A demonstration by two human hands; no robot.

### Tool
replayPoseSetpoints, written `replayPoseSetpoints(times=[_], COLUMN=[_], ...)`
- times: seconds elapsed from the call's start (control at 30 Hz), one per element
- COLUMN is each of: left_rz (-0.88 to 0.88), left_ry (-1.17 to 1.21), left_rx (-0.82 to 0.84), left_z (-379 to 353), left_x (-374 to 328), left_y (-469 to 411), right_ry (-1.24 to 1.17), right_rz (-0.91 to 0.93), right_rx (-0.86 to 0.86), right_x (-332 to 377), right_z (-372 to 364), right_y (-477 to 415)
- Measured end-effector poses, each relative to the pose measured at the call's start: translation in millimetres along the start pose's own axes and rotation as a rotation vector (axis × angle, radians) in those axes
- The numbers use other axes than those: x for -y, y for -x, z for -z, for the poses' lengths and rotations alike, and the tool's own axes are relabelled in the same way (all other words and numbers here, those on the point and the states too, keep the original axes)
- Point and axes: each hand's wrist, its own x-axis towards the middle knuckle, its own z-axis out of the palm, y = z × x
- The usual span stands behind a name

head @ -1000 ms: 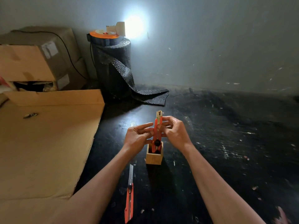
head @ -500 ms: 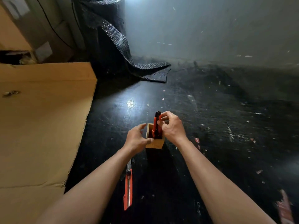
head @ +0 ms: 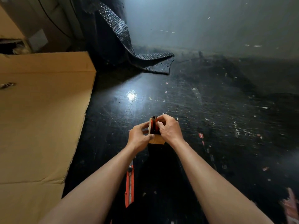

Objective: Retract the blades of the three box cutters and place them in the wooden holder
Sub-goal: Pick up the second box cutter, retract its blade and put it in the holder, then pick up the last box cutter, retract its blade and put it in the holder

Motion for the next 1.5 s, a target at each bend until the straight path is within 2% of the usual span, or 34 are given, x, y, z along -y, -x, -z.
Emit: replayPoseSetpoints(times=[0.4, 0.67, 0.97, 1.17, 1.5], left_rz=[-0.039, -0.067, 0.094, 0.197, 0.274], left_ry=[-0.03, -0.189, -0.272, -0.212, 0.091], left_rx=[-0.057, -0.116, -0.083, 0.029, -0.069], left_z=[7.8, 24.1, 41.7, 32.4, 16.4], left_x=[3.3, 35.5, 93.8, 116.7, 110.9], left_y=[27.5, 88.0, 140.8, 155.3, 165.3], right_ry=[0.036, 0.037, 0.16, 0.106, -0.131], right_rz=[0.122, 0.034, -0.127, -0.198, -0.232], right_rx=[-0.049, 0.112, 0.397, 0.498, 0.353], right_x=[10.9, 7.5, -12.0, -26.3, -24.8], right_z=[14.7, -21.5, -78.3, -99.2, -89.8], right_y=[27.5, 82.5, 142.0, 174.4, 186.2])
